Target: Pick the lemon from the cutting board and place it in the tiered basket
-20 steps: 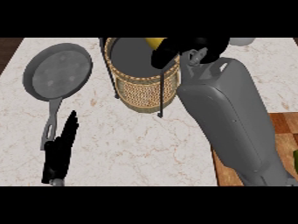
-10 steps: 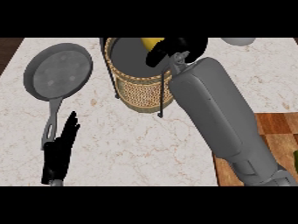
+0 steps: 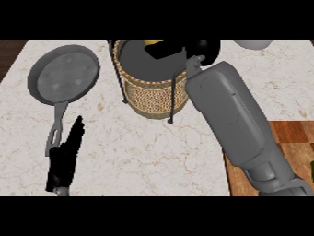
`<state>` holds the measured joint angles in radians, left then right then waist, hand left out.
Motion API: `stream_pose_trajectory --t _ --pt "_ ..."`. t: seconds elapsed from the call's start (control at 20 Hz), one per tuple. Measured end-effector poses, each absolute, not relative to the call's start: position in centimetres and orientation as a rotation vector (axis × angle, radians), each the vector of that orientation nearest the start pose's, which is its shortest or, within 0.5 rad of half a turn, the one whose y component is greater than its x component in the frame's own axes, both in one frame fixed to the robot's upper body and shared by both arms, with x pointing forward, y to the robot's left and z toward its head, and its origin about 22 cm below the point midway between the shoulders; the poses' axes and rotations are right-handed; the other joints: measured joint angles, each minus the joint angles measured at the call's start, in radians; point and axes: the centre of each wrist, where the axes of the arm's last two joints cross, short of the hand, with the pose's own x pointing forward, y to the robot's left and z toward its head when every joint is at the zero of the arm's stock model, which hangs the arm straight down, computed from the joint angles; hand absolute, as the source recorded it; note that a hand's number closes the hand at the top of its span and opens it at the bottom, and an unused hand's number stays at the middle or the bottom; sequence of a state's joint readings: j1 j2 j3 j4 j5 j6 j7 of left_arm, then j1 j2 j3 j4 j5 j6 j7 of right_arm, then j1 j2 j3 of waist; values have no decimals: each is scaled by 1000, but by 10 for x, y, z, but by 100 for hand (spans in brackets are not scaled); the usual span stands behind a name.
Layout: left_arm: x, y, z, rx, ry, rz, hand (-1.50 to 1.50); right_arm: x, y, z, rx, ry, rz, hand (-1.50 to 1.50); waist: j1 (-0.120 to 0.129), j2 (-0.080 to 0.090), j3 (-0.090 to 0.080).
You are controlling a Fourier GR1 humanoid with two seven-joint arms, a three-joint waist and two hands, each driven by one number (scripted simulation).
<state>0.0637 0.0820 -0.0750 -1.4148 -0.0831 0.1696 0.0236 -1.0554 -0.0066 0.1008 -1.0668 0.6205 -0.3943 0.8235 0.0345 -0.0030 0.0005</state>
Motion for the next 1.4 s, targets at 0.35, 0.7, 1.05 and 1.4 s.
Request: stream_pose_trajectory --t 0.35,0.7,1.05,1.4 --pt "219 240 -49 241 -1332 -36 0 397 -66 207 -601 -1598 -25 -150 -17 2 1" --pt "207 250 -53 269 -1323 -3 0 387 -131 226 -754 -1601 -263 -150 -60 -12 3" --pt "199 257 -57 291 -1318 21 0 329 -221 235 -779 -1569 -420 -150 -92 -17 4" --pt "198 259 -56 302 -1317 37 0 241 -301 237 -768 -1552 -419 -150 -101 -15 5"
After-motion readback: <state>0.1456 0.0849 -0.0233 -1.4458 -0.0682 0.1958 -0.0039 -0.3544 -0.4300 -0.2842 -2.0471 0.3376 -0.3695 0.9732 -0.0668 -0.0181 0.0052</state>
